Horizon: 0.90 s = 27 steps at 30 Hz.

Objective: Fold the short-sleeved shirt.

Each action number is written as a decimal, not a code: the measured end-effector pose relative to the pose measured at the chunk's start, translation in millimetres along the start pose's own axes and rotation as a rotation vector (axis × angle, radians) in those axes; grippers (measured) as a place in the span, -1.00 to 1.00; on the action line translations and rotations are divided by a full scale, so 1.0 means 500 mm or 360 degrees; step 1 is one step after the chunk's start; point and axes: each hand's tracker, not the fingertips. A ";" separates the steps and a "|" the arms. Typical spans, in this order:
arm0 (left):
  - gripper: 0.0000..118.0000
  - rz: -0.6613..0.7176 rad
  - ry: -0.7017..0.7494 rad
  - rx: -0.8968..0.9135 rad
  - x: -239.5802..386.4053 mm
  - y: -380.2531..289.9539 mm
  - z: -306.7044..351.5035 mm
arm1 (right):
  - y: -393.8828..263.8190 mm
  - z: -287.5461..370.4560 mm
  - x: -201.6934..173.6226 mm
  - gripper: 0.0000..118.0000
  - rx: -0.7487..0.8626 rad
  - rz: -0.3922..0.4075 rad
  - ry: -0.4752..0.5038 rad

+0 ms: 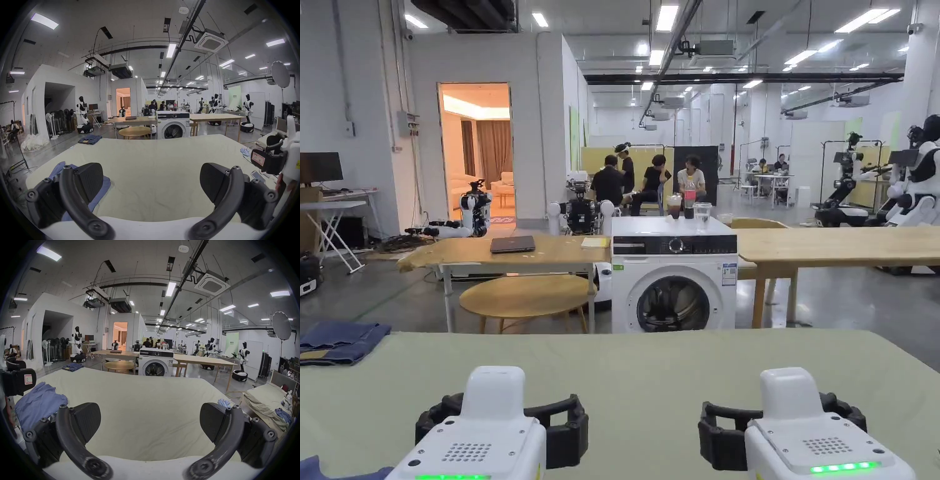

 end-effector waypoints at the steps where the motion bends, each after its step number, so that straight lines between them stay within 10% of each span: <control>1: 0.97 0.0002 0.0000 -0.0015 0.000 0.001 -0.001 | 0.000 -0.001 -0.001 1.00 -0.0006 0.0007 0.0002; 27: 0.83 0.0052 0.0000 0.0003 -0.015 -0.001 -0.004 | 0.007 -0.004 0.013 1.00 -0.0010 -0.0044 -0.0023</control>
